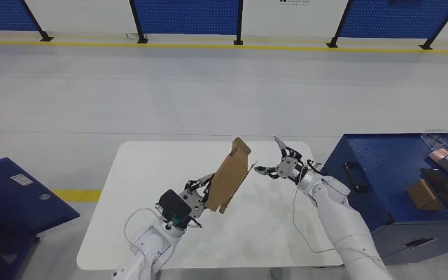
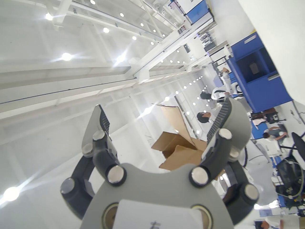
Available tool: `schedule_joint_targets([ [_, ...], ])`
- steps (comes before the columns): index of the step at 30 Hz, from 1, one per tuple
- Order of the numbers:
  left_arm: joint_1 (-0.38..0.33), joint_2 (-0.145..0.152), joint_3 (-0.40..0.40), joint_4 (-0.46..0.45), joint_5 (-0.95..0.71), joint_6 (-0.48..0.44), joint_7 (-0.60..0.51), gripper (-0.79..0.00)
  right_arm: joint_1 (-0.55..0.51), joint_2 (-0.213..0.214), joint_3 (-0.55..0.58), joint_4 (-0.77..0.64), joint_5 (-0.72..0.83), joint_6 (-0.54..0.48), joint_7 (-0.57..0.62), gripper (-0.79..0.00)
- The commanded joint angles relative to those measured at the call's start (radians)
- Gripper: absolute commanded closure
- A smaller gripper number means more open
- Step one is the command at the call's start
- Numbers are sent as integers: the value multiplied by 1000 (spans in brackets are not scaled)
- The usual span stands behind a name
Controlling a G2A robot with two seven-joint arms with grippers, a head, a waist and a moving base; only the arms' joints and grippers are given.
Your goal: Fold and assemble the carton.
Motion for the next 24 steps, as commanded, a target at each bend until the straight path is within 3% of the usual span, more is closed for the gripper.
schedule_joint_targets([
  [1,10,3,-14,-14,-120,-116,-44,0,0,0,0,0,0,-1,1,-785],
  [4,14,7,-42,-23,-294,-236,-145,0,-10,4,26,-50,45,35,23,-785],
  [6,18,9,-55,-26,-412,-287,-218,0,-31,18,69,-120,6,-10,49,-785],
  [9,23,11,-67,-39,-544,-298,-338,0,-80,41,140,-235,-72,-91,105,-785],
  [13,21,13,-67,-48,-599,-256,-456,0,-159,66,217,-376,-243,-306,168,-785],
  [15,21,13,-67,-48,-599,-256,-456,0,-201,69,233,-436,-272,-380,170,-785],
  [24,33,12,-58,-42,-629,-251,-479,0,-218,69,220,-472,-288,-380,161,-785],
])
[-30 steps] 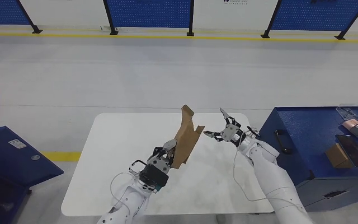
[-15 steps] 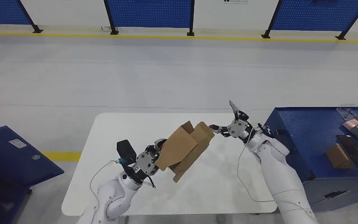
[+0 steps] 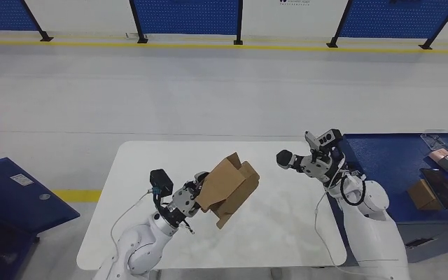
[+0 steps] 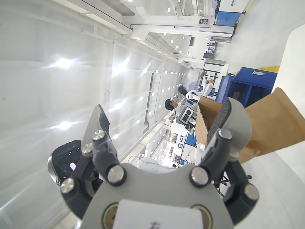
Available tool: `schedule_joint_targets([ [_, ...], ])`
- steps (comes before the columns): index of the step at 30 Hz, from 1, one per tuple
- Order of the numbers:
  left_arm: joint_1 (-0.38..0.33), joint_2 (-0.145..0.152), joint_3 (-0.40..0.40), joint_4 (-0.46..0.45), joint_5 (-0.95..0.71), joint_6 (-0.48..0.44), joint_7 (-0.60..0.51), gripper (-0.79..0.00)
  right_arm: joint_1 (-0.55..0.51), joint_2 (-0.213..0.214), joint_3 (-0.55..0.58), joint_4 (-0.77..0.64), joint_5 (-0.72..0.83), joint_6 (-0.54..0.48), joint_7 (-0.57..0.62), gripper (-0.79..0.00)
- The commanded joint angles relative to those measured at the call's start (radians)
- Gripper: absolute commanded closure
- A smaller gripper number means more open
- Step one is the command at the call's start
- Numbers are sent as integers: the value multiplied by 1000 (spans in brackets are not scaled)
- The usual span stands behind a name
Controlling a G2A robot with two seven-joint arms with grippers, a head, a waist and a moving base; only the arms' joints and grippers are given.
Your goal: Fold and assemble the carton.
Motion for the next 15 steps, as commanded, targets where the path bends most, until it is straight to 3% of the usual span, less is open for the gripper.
schedule_joint_targets([
  [1,18,-1,14,5,-94,13,-70,0,-5,1,-16,-28,-52,-19,-4,-785],
  [4,34,-2,22,-23,-426,69,-287,0,0,6,-22,-41,-81,-33,48,-785],
  [9,27,3,-24,-86,-994,338,-614,0,6,17,7,-39,-83,-30,117,-785],
  [11,23,6,-49,-87,-1141,446,-686,0,9,20,18,-35,-62,-15,133,-785],
  [15,2,7,-76,-76,-1297,568,-737,0,14,20,18,-23,10,51,128,-785],
])
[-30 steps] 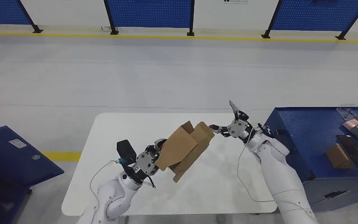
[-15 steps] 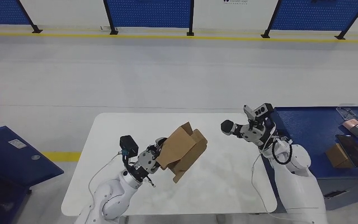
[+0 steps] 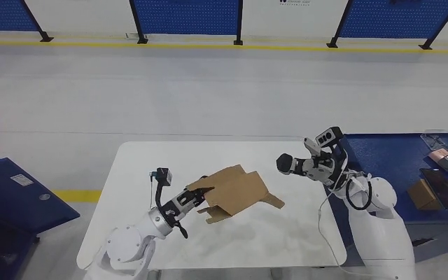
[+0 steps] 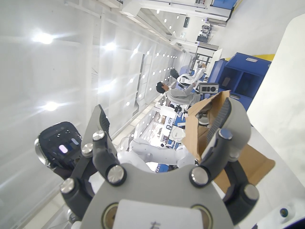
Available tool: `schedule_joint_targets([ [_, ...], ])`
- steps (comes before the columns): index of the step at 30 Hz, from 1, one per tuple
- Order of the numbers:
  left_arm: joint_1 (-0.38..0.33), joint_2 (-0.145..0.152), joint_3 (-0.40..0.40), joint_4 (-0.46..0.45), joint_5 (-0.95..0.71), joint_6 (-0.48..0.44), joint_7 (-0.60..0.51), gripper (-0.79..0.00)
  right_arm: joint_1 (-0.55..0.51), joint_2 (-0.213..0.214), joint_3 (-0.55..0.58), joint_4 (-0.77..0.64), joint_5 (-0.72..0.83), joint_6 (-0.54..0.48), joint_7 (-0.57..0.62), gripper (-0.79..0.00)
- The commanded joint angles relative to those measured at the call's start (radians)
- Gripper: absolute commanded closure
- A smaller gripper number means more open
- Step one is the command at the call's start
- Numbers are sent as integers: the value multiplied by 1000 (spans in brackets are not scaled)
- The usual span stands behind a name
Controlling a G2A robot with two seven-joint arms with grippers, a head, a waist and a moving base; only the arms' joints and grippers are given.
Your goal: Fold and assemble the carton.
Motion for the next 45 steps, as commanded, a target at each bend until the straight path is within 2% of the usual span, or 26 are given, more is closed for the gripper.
schedule_joint_targets([
  [1,-15,-2,-1,10,-86,38,-13,0,1,-1,-2,1,13,11,-4,-785],
  [14,-14,-2,0,10,-89,40,-11,0,0,-1,-3,-2,11,11,-8,-785],
  [17,-16,3,-13,23,-162,134,-72,0,-5,1,-17,-28,14,51,1,-785],
  [21,-26,14,-35,11,-149,232,-130,0,8,13,-23,-40,-16,109,96,-785],
  [29,-41,27,-34,0,-171,359,-203,0,39,28,-58,-17,-51,198,217,-785],
  [38,-54,34,-30,20,-209,386,-218,0,65,27,-185,-10,-82,233,272,-785],
  [45,-63,38,-18,40,-204,378,-199,0,90,28,-223,3,-39,269,303,-785],
])
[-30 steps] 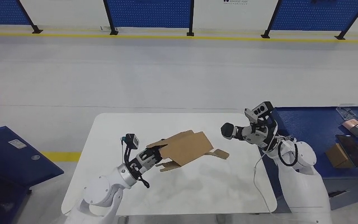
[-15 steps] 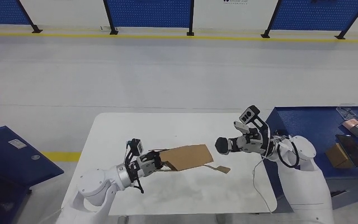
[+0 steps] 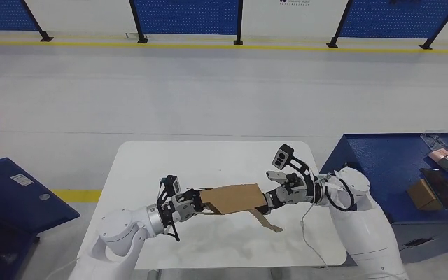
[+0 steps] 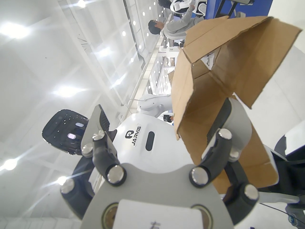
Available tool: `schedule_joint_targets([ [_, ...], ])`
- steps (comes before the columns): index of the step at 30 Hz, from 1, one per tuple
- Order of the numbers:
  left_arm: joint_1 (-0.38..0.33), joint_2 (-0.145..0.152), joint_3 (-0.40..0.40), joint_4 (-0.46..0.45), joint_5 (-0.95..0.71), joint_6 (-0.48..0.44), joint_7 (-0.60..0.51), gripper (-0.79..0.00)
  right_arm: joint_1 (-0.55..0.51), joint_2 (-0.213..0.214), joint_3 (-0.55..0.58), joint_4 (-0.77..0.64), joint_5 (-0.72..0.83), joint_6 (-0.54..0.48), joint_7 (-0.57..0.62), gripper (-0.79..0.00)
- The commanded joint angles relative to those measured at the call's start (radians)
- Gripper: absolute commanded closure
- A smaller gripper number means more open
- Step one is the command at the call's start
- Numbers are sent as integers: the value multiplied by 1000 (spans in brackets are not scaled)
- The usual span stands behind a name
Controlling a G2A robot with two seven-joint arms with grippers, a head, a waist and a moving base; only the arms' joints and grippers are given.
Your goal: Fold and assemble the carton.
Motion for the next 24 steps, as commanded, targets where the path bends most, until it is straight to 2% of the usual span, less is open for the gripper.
schedule_joint_targets([
  [1,-1,1,3,2,-2,1,2,0,8,2,0,3,6,4,-4,-785],
  [6,1,5,10,3,-4,7,3,0,29,6,9,21,26,8,-20,-785],
  [13,14,10,27,-15,8,12,12,0,20,2,-13,12,58,-49,-86,-785],
  [18,25,15,34,-28,9,4,4,0,31,-2,-30,30,113,-22,-123,-785],
  [24,28,20,33,-30,-2,1,3,0,56,-2,-77,70,91,30,-105,-785],
])
